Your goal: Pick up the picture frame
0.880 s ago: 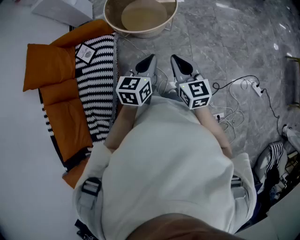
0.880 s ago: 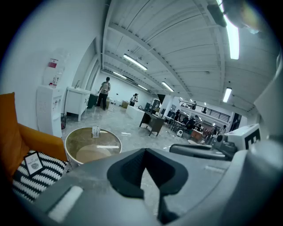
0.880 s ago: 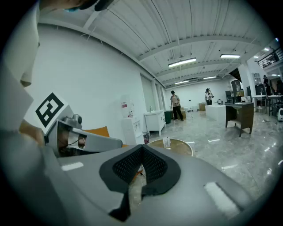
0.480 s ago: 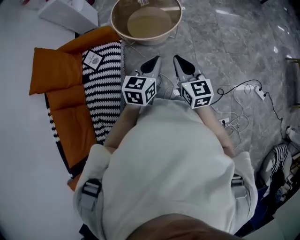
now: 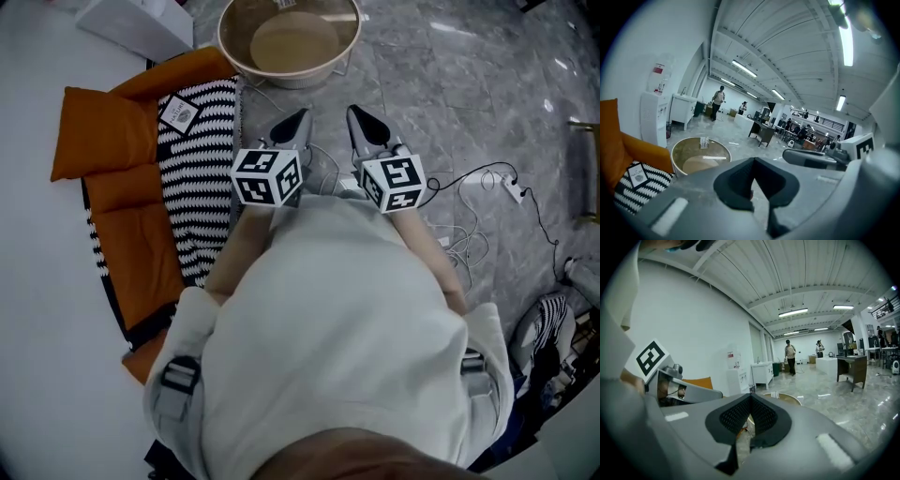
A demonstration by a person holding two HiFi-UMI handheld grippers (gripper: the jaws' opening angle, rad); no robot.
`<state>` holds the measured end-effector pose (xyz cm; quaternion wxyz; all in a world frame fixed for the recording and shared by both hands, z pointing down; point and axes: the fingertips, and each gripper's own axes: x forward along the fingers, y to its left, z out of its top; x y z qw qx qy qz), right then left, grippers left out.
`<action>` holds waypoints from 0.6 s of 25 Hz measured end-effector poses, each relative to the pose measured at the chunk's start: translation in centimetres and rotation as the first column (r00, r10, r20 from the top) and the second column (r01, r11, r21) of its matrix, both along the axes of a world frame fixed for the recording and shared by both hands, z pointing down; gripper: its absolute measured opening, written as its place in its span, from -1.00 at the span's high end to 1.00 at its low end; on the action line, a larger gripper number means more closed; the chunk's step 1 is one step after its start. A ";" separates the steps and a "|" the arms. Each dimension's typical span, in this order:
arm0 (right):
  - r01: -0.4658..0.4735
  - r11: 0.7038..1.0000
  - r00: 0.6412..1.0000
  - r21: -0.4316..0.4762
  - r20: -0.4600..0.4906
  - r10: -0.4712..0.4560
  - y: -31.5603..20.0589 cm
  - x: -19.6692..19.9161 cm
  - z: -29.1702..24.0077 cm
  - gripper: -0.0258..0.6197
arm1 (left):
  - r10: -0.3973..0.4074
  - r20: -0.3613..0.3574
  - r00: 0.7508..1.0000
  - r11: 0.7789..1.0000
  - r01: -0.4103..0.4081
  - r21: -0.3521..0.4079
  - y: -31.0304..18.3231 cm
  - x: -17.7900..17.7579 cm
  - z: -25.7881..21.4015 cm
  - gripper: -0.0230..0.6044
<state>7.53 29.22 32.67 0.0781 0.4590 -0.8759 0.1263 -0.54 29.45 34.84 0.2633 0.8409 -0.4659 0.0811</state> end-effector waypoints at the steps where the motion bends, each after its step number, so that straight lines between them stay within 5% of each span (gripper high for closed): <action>1: 0.003 1.000 1.000 -0.001 -0.003 -0.003 0.0 0.5 0.1 0.92 | -0.001 0.005 1.000 1.000 0.002 -0.004 0.2 0.4 0.1 0.92; 8: 0.060 0.998 0.996 -0.014 -0.073 -0.061 1.0 3.3 1.2 0.92 | -0.030 0.022 0.999 0.999 0.030 -0.011 1.3 3.3 0.9 0.92; 15: 0.092 0.994 0.995 -0.059 -0.032 -0.094 0.8 4.7 1.9 0.92 | -0.095 0.011 0.995 0.995 0.095 -0.012 1.0 3.7 1.0 0.92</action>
